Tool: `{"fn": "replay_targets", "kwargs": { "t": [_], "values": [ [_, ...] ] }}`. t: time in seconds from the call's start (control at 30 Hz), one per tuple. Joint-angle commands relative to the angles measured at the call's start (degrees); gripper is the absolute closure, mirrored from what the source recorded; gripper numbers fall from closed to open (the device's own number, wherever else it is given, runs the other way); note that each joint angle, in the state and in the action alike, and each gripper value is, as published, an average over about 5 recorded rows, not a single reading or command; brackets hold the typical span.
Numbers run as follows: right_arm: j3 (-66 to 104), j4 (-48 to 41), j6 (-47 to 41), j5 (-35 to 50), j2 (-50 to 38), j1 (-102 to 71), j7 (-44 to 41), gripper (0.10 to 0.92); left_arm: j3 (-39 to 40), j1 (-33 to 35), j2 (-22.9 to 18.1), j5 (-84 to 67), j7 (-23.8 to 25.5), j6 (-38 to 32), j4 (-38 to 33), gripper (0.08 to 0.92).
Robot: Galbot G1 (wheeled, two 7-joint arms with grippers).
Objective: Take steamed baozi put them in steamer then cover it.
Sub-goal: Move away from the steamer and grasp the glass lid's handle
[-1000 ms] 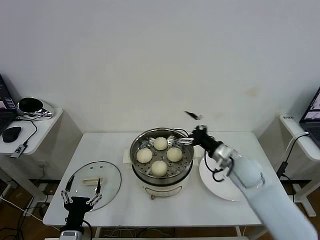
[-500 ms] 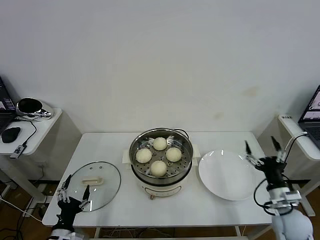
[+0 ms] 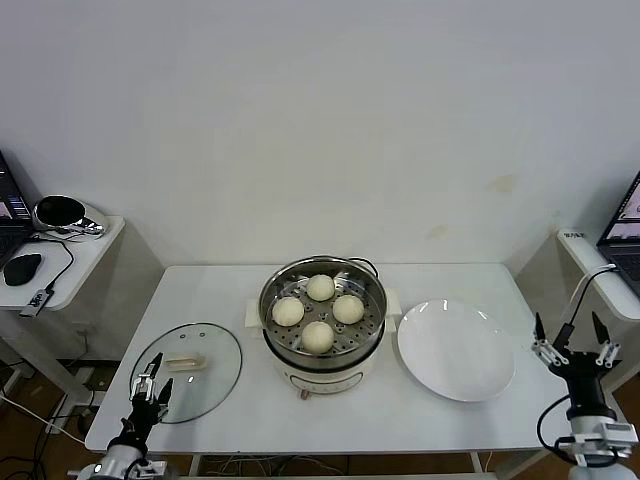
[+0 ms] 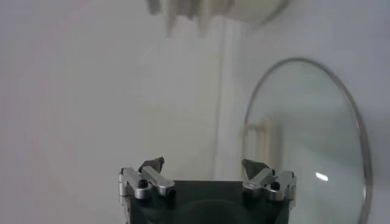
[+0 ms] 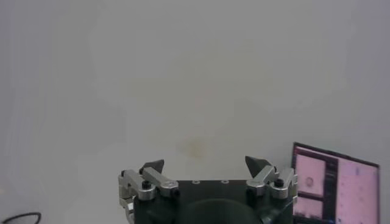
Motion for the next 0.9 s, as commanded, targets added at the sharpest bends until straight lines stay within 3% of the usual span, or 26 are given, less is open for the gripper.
{"fn": "replay_targets", "kwargs": {
  "t": [0.03, 0.9],
  "values": [
    [2.64, 0.43, 0.92, -0.35, 1.89, -2.43, 0.18, 0.203, 3.26, -9.68, 1.17, 7.89, 0.27, 0.02, 9.03, 0.177],
    [3.85, 0.19, 1.26, -0.94, 2.23, -3.39, -0.24, 0.203, 8.05, -19.86, 1.17, 1.48, 3.24, 0.15, 17.38, 0.185]
  ]
}}
